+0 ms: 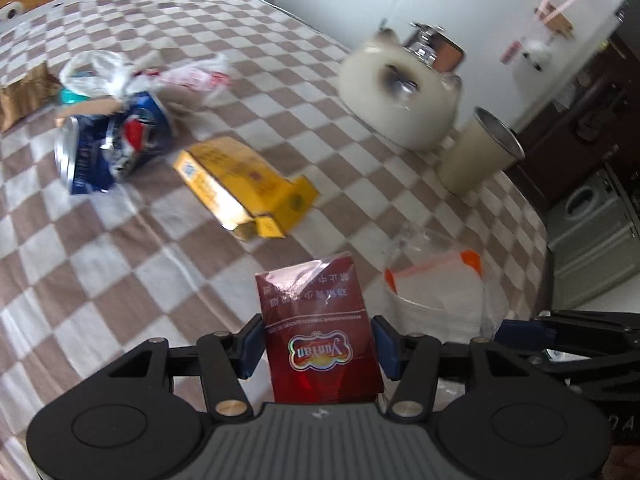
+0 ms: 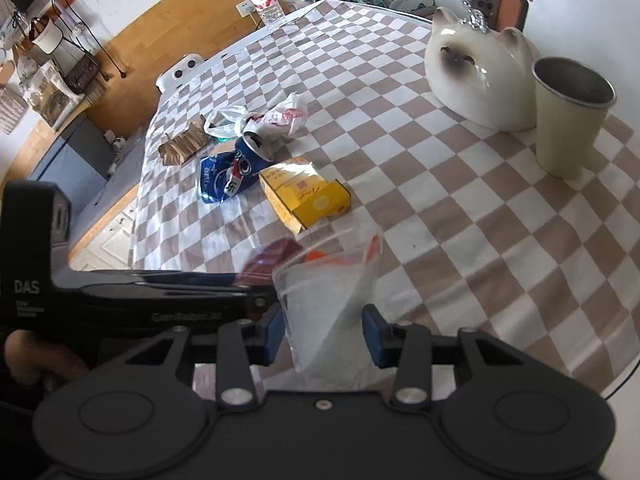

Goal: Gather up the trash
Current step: 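Lift the red packet with the left tool while the right tool lifts the clear bag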

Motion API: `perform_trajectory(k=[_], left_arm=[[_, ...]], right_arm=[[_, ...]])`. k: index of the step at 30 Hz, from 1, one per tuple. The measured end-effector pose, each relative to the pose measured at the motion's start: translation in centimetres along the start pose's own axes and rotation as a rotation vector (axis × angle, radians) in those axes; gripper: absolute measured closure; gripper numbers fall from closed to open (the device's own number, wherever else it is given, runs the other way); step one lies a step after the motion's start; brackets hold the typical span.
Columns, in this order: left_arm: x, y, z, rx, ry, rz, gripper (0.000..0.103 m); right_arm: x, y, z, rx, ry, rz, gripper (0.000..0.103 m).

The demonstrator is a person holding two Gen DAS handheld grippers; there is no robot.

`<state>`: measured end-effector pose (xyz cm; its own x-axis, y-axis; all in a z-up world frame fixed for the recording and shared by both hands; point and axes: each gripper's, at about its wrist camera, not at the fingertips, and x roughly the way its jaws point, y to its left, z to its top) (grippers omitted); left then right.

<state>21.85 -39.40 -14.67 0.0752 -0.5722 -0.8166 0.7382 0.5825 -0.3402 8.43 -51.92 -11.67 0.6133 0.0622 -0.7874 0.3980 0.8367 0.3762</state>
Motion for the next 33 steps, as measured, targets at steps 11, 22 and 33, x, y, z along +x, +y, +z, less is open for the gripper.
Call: perform_trajectory(k=[11, 22, 33], left_arm=[[-0.3, -1.0, -1.7, -0.009, -0.004, -0.038, 0.047], [-0.5, -0.9, -2.7, -0.034, -0.002, -0.057, 0.047], [-1.2, -1.8, -3.2, 0.018, -0.012, -0.043, 0.047]], right_arm=[[-3.1, -1.9, -1.9, 0.075, -0.011, 0.044, 0.043], [-3.8, -4.1, -1.9, 0.244, -0.018, 0.154, 0.046], [-1.7, -3.9, -1.8, 0.291, 0.044, 0.029, 0.085]])
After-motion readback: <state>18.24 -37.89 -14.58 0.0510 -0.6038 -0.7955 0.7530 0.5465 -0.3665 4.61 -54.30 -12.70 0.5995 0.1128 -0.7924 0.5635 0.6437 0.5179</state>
